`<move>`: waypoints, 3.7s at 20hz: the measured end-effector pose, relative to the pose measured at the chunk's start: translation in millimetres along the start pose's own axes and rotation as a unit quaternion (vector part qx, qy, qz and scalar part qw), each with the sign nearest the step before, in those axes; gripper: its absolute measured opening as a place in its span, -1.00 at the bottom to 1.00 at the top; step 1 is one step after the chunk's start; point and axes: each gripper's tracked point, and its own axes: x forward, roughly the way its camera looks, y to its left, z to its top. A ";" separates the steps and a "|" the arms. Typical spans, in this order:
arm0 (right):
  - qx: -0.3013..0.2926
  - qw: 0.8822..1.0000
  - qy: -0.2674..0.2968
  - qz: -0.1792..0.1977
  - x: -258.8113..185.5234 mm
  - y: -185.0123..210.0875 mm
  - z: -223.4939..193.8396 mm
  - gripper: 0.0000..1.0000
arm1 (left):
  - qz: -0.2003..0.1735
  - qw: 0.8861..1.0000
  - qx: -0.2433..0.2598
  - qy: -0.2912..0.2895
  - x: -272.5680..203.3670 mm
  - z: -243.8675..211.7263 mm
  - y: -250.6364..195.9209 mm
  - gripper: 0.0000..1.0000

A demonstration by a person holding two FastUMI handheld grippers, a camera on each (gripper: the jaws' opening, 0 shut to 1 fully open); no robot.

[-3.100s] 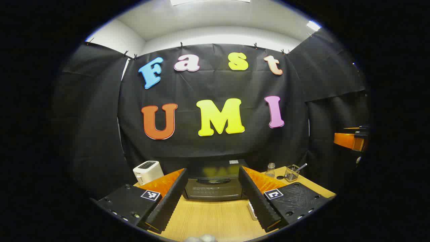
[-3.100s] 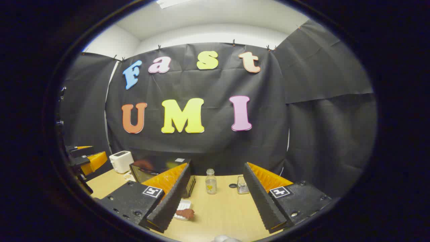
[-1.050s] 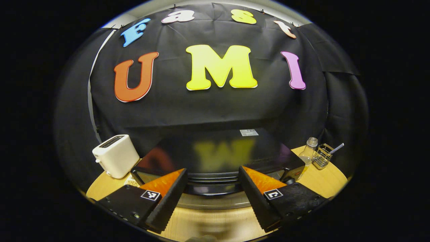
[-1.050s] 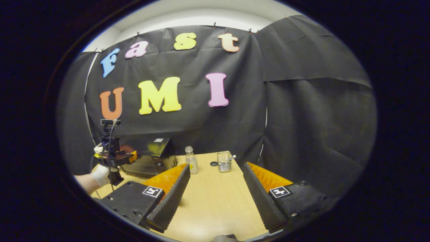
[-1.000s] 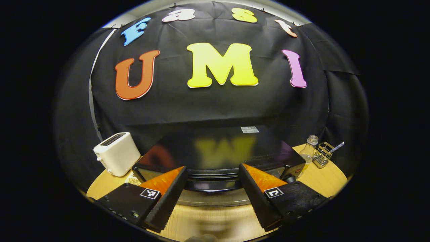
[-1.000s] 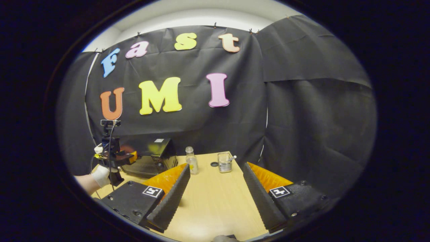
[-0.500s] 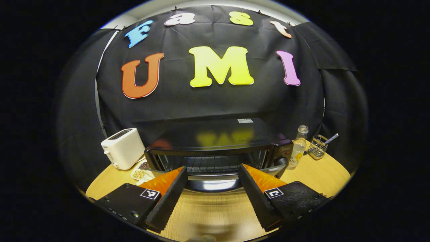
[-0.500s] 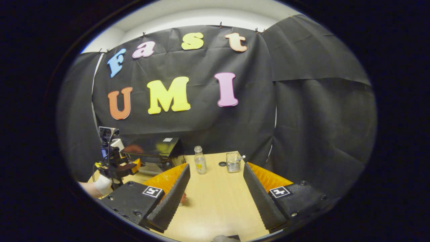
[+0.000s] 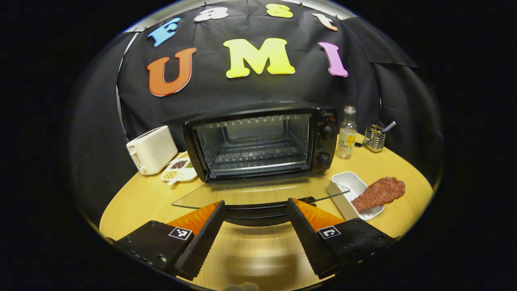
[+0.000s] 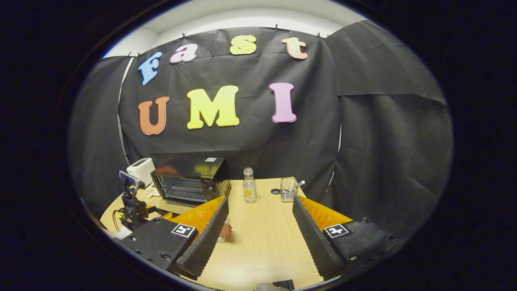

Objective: Open the electric oven with the left hand, put the food in, and close the electric oven.

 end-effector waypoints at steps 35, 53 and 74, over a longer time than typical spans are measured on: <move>0.213 0.866 0.375 0.255 182.6 115.2 -215.6 -0.40 | 0.161 0.985 -0.057 -0.008 -192.0 50.7 48.0 0.94; 0.327 0.898 0.225 0.189 138.6 216.6 -122.7 -0.69 | 0.083 0.995 -0.046 -0.025 -246.8 13.2 124.1 0.94; 0.458 0.885 0.038 0.066 358.1 348.8 -109.7 -0.68 | 0.094 0.994 -0.047 -0.008 -261.8 37.7 171.5 0.94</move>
